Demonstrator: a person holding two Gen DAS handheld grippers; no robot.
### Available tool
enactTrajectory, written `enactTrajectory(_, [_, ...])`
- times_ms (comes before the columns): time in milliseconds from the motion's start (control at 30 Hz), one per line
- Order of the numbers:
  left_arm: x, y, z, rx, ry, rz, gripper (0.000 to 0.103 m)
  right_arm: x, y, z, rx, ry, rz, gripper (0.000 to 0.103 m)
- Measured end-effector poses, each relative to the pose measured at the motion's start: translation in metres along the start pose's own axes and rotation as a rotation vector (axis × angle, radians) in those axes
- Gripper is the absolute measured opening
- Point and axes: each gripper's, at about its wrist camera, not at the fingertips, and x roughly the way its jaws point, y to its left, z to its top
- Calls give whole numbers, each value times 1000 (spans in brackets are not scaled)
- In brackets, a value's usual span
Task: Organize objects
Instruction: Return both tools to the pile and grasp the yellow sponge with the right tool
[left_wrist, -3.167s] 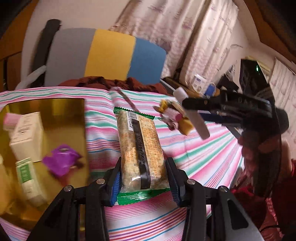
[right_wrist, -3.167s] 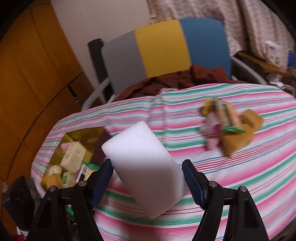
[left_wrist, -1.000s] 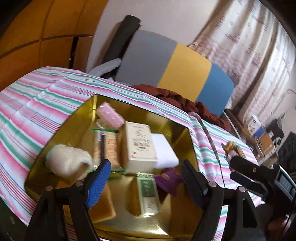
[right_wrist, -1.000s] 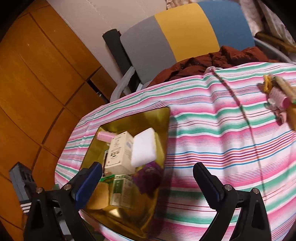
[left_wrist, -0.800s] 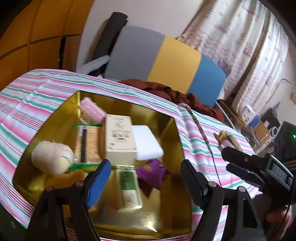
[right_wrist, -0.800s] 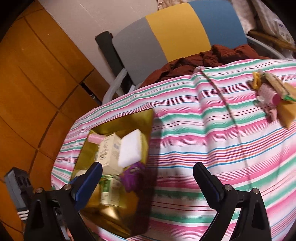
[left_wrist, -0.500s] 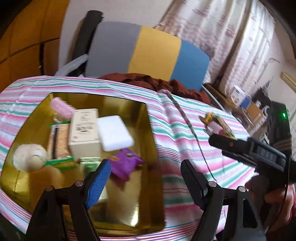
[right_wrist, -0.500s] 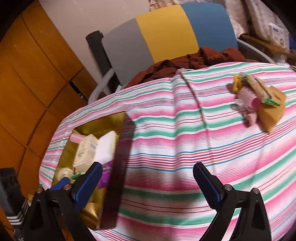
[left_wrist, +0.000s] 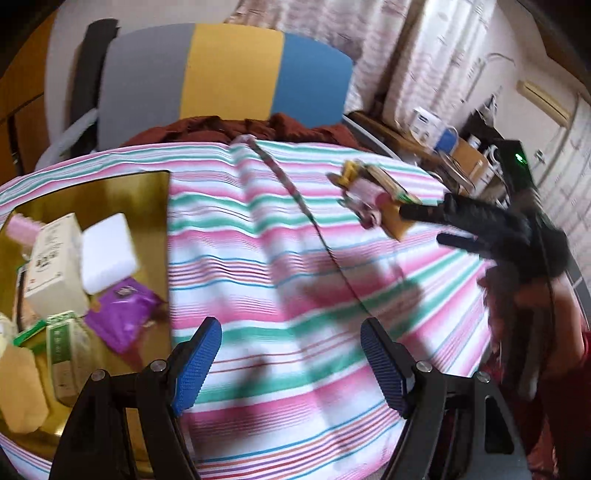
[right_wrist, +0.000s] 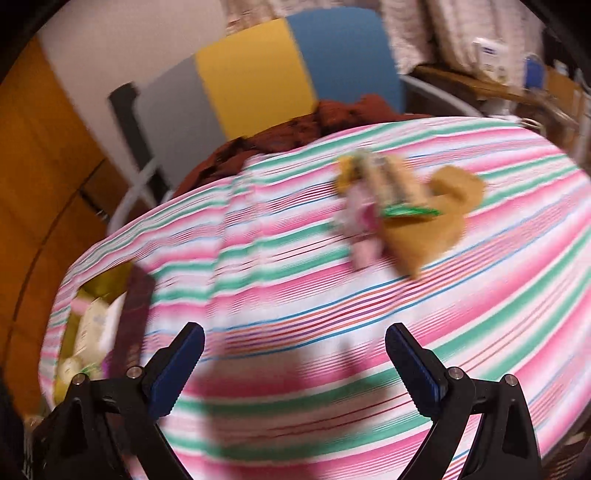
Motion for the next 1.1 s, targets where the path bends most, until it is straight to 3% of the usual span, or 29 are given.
enactTrajectory(233, [17,-16,-6,14,52,-12,79,5,-71,46,152,-57,-50,99])
enactTrajectory(400, [20,-21,-10,31,70,0,79,20,-74,82,99,-110,-54,99])
enactTrajectory(500, [20,-19,-10,27,76,7,79,43,-66,98,40,-94,-74,98])
enactTrajectory(567, [19,-15,-10,20,77,17,79,58,-62,104,13,-65,-88,91])
enactTrajectory(633, [19,-13,-9,14,76,21,79,73,-57,107,-10,-24,-97,68])
enactTrajectory(733, [19,-10,-9,4,75,25,79,80,-42,95,-77,21,-71,60])
enactTrajectory(900, [26,-13,-9,7,92,14,79,61,-8,61,-203,70,85,61])
enactTrajectory(967, [27,-16,-10,28,91,26,79,46,-7,54,-211,71,139,71])
enactTrajectory(1033, [27,-18,-10,32,87,22,79,30,-17,54,-178,18,142,88])
enactTrajectory(1100, [27,-19,-9,27,86,16,79,12,-37,60,-109,-81,93,90])
